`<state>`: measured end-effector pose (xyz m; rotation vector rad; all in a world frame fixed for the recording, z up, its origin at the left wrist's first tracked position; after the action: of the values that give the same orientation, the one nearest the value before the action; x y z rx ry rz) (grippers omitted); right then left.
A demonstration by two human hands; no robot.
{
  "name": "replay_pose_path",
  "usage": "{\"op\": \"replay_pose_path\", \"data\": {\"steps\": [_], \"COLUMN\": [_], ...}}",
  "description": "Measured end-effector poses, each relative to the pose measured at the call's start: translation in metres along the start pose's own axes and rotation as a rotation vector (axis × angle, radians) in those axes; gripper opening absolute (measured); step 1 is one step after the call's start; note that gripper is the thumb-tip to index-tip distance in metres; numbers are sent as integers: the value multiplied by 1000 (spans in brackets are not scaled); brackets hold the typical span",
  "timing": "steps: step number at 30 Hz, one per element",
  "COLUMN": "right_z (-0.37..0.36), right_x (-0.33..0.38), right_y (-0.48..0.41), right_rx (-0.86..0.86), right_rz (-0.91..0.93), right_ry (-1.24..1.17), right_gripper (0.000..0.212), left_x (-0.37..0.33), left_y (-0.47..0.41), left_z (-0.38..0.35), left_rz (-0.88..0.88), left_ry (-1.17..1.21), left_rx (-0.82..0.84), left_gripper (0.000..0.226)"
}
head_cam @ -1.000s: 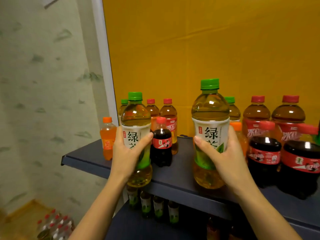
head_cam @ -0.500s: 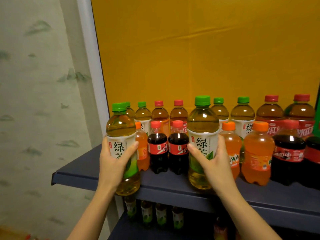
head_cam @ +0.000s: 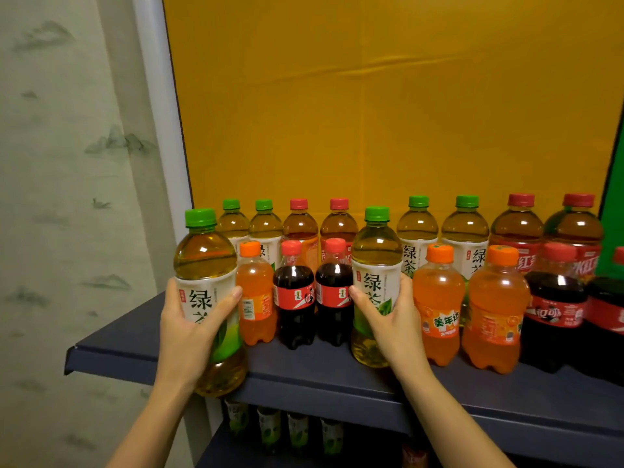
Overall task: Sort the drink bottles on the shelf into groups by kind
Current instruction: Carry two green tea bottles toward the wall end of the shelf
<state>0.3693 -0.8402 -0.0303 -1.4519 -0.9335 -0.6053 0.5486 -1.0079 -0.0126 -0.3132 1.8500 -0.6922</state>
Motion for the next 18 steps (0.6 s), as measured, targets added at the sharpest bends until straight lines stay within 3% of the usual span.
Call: {"op": "replay_pose_path", "data": {"steps": [7, 12, 18], "right_z": [-8, -7, -2], "right_x": [-7, -4, -7], "right_y": [-10, -10, 2], "right_rx": [-15, 16, 57], "right_rz": [-16, -68, 6], "right_ry": [55, 53, 194], "right_gripper": [53, 76, 83], "left_x": [3, 4, 13], "left_y": [-1, -12, -44], "left_z": [9, 24, 47], "left_rz": [0, -10, -57], "left_ry": [-29, -35, -2], "left_rx": [-34, -54, -81], "left_gripper": [52, 54, 45]}}
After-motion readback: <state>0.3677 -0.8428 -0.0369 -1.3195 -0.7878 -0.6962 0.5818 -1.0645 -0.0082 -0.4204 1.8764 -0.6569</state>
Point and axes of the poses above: each hand's wrist, its own y-axis away from the middle knuckle, its own z-axis out of the back of the hand, x = y × z, the point moved 1 cm from there along -y, towards the middle knuckle, and after that the axes turned 15 degrees about -x, right-handed, at the moved point
